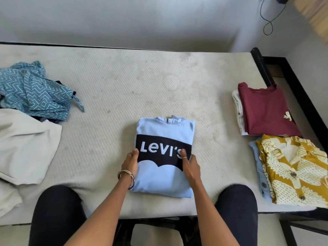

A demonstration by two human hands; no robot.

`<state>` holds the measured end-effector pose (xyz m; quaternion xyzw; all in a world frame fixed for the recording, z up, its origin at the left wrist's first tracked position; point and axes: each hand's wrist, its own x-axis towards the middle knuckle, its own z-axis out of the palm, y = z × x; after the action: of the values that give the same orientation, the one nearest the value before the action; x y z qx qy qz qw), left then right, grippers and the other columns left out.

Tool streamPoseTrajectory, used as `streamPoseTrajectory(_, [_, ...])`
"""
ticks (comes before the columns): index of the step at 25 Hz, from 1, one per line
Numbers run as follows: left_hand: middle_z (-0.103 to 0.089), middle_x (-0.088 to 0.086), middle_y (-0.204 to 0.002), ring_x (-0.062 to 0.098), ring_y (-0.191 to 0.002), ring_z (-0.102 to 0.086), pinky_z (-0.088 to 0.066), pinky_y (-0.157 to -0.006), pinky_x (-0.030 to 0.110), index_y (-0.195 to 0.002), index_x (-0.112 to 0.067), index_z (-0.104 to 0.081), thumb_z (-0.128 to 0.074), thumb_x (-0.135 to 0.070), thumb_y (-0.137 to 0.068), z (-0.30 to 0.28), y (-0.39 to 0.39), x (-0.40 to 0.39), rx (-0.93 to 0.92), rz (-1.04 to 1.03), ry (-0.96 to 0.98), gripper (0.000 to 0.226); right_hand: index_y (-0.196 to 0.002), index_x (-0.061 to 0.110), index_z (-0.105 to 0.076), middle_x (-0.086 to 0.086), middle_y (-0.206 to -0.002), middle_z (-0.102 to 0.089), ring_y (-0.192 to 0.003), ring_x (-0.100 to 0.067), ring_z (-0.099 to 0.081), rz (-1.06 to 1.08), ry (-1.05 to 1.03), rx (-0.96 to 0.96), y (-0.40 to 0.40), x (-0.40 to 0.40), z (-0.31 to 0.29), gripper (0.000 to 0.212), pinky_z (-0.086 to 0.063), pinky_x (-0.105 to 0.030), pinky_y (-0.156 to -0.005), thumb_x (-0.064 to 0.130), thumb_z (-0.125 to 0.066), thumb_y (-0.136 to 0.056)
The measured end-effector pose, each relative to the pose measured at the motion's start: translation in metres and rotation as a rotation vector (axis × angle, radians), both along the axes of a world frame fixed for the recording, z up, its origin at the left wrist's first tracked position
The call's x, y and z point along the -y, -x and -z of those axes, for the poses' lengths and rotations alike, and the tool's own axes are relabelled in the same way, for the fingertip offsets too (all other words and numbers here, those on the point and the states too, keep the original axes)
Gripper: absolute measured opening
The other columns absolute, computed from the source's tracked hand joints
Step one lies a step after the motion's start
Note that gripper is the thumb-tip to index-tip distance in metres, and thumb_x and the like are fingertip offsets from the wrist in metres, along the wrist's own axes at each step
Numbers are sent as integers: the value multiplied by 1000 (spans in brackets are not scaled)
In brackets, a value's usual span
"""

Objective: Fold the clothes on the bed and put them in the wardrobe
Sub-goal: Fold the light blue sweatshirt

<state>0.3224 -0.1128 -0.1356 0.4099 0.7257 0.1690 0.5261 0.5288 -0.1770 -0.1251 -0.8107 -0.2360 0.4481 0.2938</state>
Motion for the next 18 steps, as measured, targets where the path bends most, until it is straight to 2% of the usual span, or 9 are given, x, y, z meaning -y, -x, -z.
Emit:
streamPoseTrajectory(1, [-63, 10, -123, 32, -118, -57, -43, -98, 39, -127, -17, -56, -47, -72, -83, -1, -1, -2, 196, -29, 32, 72, -118, 17, -53, 3, -111, -65, -98, -22, -62, 5, -16, -81, 0, 0, -2, 62, -48, -38, -88, 71, -50, -87])
streamPoseTrajectory(3, [-67, 13, -120, 29, -112, -63, -48, -96, 39, -125, -13, -60, -62, -55, -80, -8, -5, -8, 519, -67, 133, 62, -117, 17, -61, -1, -108, -73, -95, -22, -70, 75, -92, -299, -5, -3, -9, 52, -55, -41, -88, 58, -64, -86])
streamPoseTrajectory(4, [-67, 15, -119, 30, -110, -64, -47, -99, 41, -123, -11, -62, -64, -46, -84, -16, -10, -11, 614, -75, 202, 53, -114, 14, -65, -4, -104, -75, -92, -23, -73, 99, -130, -376, -11, -6, -20, 43, -58, -42, -86, 47, -68, -88])
streamPoseTrajectory(6, [-65, 18, -120, 33, -112, -62, -43, -104, 45, -122, -8, -64, -61, -36, -90, -38, -27, -18, 739, -53, 284, 43, -110, 9, -68, -8, -99, -76, -88, -26, -74, 95, -214, -397, -31, -17, -44, 27, -59, -38, -76, 30, -68, -92])
streamPoseTrajectory(8, [-63, 20, -123, 35, -114, -61, -43, -104, 46, -124, -6, -62, -60, -30, -91, -49, -52, -31, 850, -37, 251, 41, -108, 8, -68, -7, -97, -76, -88, -26, -74, 100, -315, -371, -60, -31, -65, 19, -58, -32, -69, 20, -65, -94])
streamPoseTrajectory(13, [-58, 19, -131, 36, -121, -56, -43, -104, 48, -132, -7, -55, -65, -26, -90, -71, -157, -98, 980, 83, -19, 47, -111, 10, -67, -4, -102, -76, -94, -21, -73, 83, -516, -232, -160, -91, -109, 17, -58, -35, -80, 14, -61, -96])
streamPoseTrajectory(15, [-61, 16, -128, 33, -117, -59, -46, -101, 46, -130, -11, -57, -70, -29, -86, -68, -197, -134, 938, 79, -93, 49, -110, 13, -66, -1, -101, -76, -92, -19, -73, 77, -537, -149, -204, -122, -113, 15, -58, -36, -80, 19, -62, -96])
streamPoseTrajectory(17, [-66, 9, -122, 29, -110, -64, -49, -97, 47, -126, -18, -57, -77, -48, -74, -61, -232, -163, 814, 62, -89, 64, -115, 15, -62, -4, -112, -72, -103, -24, -68, 46, -442, 31, -243, -154, -98, 31, -55, -42, -87, 37, -63, -94])
streamPoseTrajectory(18, [-67, 6, -119, 27, -106, -66, -50, -95, 49, -125, -22, -55, -80, -63, -61, -53, -246, -172, 685, 62, -41, 80, -125, 15, -56, -9, -122, -66, -113, -31, -62, 5, -286, 170, -257, -165, -84, 46, -51, -44, -92, 47, -61, -93])
